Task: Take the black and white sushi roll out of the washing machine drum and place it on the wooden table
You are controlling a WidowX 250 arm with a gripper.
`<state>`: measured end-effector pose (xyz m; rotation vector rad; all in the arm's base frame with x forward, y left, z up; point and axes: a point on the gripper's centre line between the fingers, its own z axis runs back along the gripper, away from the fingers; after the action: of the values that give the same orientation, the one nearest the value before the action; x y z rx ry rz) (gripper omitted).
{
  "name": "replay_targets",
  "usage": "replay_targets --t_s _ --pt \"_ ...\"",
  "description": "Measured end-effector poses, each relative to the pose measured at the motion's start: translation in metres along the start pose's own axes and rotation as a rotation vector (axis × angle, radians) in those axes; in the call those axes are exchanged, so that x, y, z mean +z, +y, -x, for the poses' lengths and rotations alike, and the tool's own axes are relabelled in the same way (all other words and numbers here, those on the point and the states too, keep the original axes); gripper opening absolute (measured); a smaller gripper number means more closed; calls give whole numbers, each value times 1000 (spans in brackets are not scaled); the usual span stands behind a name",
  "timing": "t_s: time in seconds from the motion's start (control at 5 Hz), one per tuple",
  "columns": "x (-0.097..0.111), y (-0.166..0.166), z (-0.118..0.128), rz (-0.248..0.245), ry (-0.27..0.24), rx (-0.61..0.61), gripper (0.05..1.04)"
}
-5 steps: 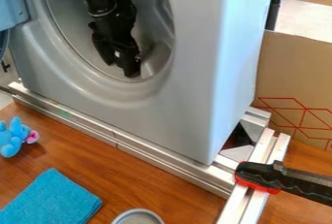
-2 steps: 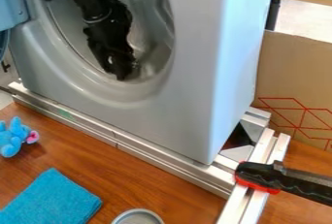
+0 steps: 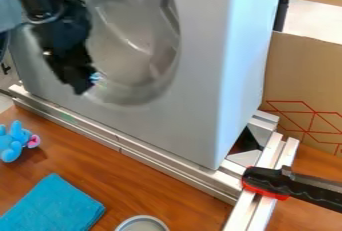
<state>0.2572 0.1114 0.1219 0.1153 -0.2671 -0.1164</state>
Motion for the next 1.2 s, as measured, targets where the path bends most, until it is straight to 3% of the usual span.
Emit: replay_targets --t_s 0.2,0.8,1.0,1.2 --pt "4 -12 37 -25 66 -38 543" --pt "-68 -71 28 -56 291 -262 543" --pt "-73 -61 31 -61 300 -314 543" --pt "-92 -43 49 15 331 -340 543"
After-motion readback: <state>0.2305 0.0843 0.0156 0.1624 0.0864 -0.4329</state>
